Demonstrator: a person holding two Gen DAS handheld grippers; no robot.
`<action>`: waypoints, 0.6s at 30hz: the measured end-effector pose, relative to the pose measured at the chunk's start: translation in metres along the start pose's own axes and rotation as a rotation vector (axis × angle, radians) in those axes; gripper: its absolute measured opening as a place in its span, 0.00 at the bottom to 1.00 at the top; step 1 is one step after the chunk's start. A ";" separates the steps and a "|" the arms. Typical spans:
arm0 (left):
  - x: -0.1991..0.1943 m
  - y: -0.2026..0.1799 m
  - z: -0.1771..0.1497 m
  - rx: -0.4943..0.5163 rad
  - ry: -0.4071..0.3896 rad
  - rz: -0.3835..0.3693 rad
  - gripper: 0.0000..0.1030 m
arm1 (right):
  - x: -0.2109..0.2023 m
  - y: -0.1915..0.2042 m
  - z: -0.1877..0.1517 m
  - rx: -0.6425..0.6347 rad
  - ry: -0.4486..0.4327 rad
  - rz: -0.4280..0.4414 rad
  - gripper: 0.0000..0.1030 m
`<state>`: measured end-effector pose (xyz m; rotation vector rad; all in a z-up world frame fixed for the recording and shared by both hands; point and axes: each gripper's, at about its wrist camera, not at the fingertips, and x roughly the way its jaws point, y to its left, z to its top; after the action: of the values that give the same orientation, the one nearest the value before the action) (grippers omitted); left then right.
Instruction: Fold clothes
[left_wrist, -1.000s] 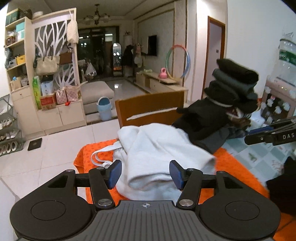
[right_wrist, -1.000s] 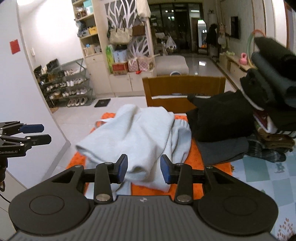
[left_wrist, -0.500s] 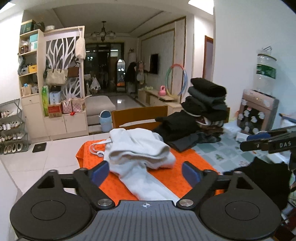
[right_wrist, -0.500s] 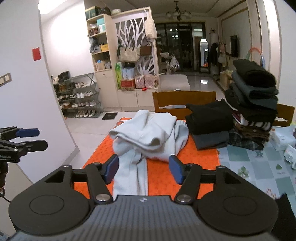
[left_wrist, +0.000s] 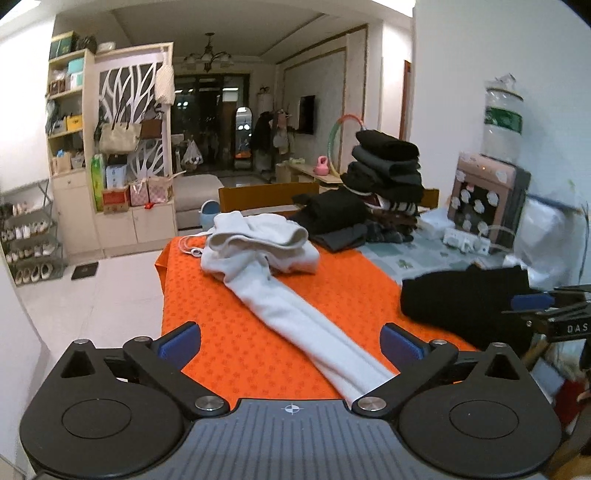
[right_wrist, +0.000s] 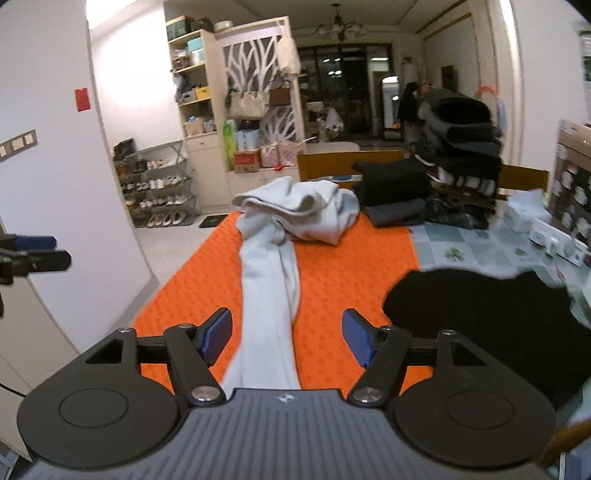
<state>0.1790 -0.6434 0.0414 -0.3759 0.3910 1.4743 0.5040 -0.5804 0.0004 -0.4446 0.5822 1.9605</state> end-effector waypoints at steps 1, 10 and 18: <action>-0.003 -0.003 -0.006 0.015 0.003 -0.004 1.00 | -0.005 -0.002 -0.013 0.013 0.001 -0.009 0.71; -0.027 -0.025 -0.052 0.045 0.023 -0.057 1.00 | -0.026 -0.022 -0.145 0.166 0.018 -0.095 0.71; -0.041 -0.050 -0.083 0.029 0.031 -0.044 1.00 | 0.012 -0.045 -0.236 0.334 0.036 -0.040 0.71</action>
<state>0.2241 -0.7218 -0.0117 -0.3826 0.4262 1.4196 0.5532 -0.6896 -0.2078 -0.2800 0.8990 1.7759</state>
